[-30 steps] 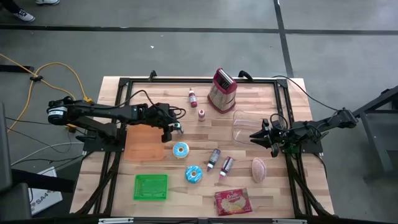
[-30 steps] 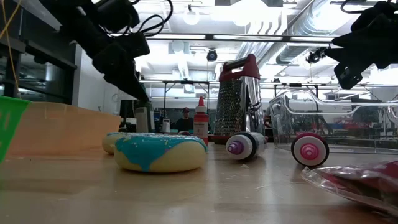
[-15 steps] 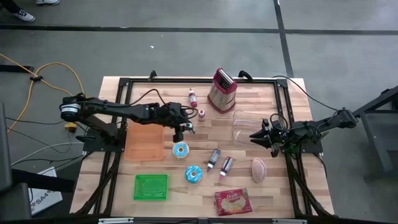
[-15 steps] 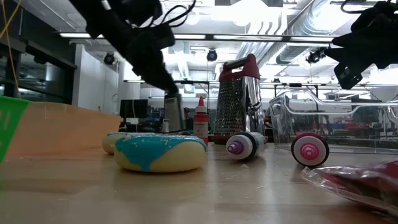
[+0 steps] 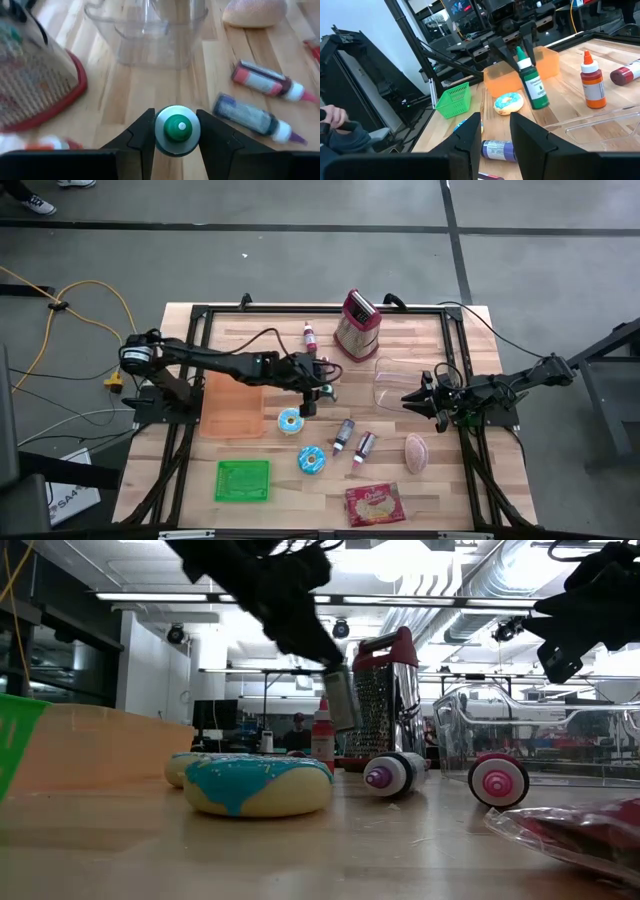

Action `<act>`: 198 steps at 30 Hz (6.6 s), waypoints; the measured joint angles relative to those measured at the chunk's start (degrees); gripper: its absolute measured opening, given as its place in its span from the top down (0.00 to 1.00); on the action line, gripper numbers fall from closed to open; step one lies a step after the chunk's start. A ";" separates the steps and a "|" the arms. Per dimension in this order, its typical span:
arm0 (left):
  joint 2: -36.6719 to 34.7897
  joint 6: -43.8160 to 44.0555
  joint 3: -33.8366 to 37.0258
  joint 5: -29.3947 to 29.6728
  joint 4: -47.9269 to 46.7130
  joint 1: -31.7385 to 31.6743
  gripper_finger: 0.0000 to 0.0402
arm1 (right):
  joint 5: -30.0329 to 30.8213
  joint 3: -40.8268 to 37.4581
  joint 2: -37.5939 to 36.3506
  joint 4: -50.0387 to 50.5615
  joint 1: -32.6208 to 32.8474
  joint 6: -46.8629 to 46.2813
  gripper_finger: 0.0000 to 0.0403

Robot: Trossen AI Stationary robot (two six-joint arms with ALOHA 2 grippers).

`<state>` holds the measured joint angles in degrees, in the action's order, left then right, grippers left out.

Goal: Pick & Place Food Item
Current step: Put the green food coloring into the transparent bin

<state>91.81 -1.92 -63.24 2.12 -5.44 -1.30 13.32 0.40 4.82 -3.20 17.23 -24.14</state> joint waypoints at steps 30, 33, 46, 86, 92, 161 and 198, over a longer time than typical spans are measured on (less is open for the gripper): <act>8.42 -2.35 -12.09 -0.01 0.32 1.78 0.71 | 0.01 0.00 0.24 -0.33 0.00 0.00 0.77; 8.42 -2.35 -12.09 -0.01 0.34 2.80 0.71 | 0.00 0.00 0.24 -0.33 0.00 0.00 0.77; 8.40 -2.39 -12.08 0.03 0.93 5.05 0.71 | 0.09 0.00 0.24 -0.42 0.00 0.00 0.77; 8.33 3.40 -12.03 -2.46 2.90 5.03 0.71 | -1.68 22.04 33.55 0.58 -0.15 14.11 0.77; 8.33 4.10 -12.03 -2.49 2.88 5.03 0.71 | -4.97 32.51 47.64 7.12 -0.15 18.67 0.77; 8.33 5.39 -12.03 -2.70 1.67 6.51 0.71 | -3.66 49.92 72.06 16.87 -3.08 19.52 0.48; 8.33 3.32 -12.03 -2.50 4.58 8.24 0.71 | -6.40 49.94 72.63 14.08 -3.15 18.97 0.56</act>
<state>100.14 1.40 -75.26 -0.38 -0.86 6.94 6.92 50.35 77.45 10.88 14.09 -5.17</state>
